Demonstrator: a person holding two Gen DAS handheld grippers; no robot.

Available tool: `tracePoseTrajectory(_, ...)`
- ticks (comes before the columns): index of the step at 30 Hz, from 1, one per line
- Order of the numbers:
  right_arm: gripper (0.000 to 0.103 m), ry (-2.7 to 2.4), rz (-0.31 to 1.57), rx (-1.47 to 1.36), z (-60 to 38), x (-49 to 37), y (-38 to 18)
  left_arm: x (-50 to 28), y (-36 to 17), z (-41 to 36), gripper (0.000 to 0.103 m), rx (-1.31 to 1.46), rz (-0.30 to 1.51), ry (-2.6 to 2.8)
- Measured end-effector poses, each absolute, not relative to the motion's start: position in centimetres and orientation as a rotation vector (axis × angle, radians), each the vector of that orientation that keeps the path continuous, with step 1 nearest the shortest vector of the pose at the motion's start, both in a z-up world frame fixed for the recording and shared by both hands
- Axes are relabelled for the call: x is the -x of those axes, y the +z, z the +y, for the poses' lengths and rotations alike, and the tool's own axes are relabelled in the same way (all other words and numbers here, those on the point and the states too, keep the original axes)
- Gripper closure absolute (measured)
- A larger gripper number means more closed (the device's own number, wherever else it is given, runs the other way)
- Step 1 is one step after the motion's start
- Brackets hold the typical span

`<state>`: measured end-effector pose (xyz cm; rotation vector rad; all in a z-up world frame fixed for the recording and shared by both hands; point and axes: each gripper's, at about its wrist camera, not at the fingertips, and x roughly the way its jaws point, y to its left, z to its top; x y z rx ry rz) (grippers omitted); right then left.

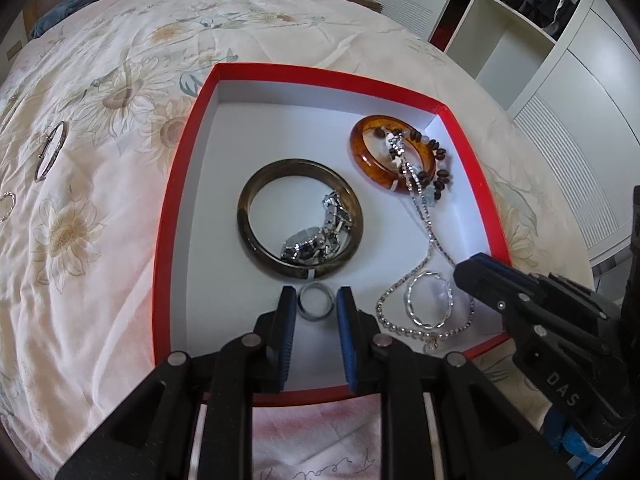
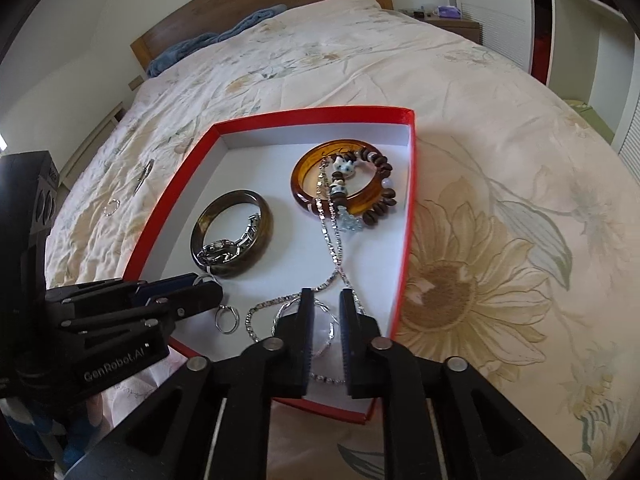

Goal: Organize jewelry
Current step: 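Carry both rings over the red box and open both tools, then withdraw both tools from the box and move toward the hoop and bangle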

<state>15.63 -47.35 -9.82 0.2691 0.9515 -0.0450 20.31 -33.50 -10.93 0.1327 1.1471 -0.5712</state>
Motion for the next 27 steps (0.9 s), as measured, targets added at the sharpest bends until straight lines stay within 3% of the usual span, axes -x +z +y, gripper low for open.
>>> tracePoseTrajectory(6,0.083,-0.065,0.937,-0.263,-47.4,-14.5,-8.5,-19.8,-10.3,-33.3,0.08,-0.144,1.131,-0.571)
tracePoseTrajectory(20,0.058,-0.072,0.871,-0.205,-43.5,-10.4,-2.4,-15.2,-3.3,-29.2,0.073,-0.113,0.991,-0.511)
tracePoseTrajectory(27,0.056,-0.026,0.865,-0.177,-39.4,-8.3,-0.9,-12.2,-1.0,-24.2,0.072,-0.107,0.951,-0.403)
